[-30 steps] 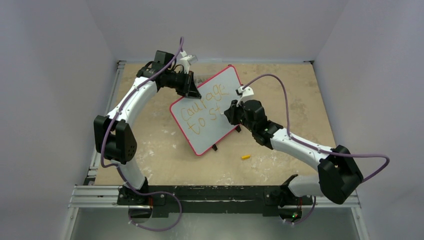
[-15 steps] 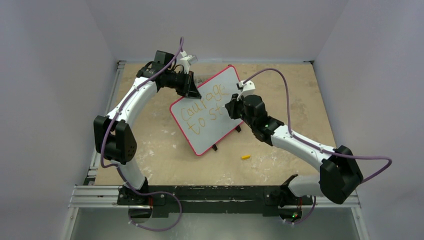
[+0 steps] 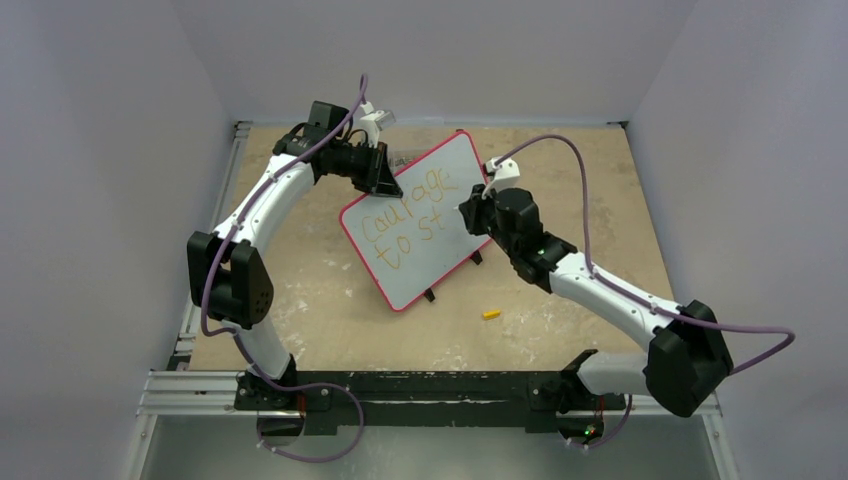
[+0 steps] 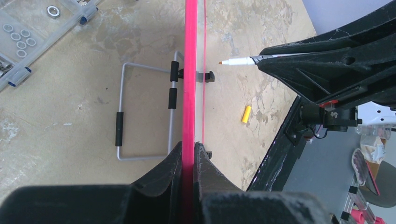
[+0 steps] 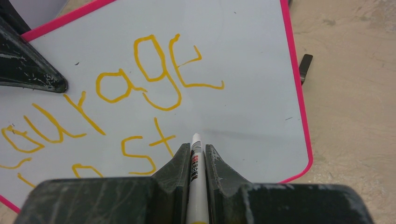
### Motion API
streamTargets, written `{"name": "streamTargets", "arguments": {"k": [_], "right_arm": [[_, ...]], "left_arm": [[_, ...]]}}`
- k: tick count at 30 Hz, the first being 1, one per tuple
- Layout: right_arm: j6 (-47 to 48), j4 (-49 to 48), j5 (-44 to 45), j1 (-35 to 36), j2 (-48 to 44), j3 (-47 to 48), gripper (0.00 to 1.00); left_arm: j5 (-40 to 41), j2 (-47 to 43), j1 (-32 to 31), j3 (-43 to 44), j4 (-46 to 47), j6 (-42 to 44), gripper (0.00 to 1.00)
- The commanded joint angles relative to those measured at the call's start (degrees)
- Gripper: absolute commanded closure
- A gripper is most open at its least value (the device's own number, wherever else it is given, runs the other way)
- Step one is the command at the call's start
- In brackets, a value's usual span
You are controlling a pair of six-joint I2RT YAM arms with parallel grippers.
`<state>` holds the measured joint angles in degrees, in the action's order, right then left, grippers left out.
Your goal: Write a sentence on the whiteboard
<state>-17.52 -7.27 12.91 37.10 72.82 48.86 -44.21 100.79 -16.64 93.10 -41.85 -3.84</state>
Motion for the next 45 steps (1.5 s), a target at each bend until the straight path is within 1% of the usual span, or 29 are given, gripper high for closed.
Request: {"name": "streamTargets", "arguments": {"k": [1, 20, 33, 45], "right_arm": [[1.46, -1.44, 1.37, -0.95, 0.9, 2.65, 1.0], [2.37, -2.73, -2.31, -1.7, 5.82, 6.42, 1.0], [3.59, -3.54, -8.43, -1.72, 5.76, 5.27, 1.0], [3.79, -3.01, -9.39, -1.68, 5.1, 1.15, 1.0]], "left_arm": [[3.78, -1.46, -1.2, -1.08, -4.58, 2.1, 1.0], [3.78, -1.56, -1.29, -1.08, -4.65, 2.21, 1.0], [3.69, -1.39, -1.24, -1.08, -4.64, 2.16, 1.0], [3.77, -1.38, -1.29, -1.08, -4.74, 2.25, 1.0]]}}
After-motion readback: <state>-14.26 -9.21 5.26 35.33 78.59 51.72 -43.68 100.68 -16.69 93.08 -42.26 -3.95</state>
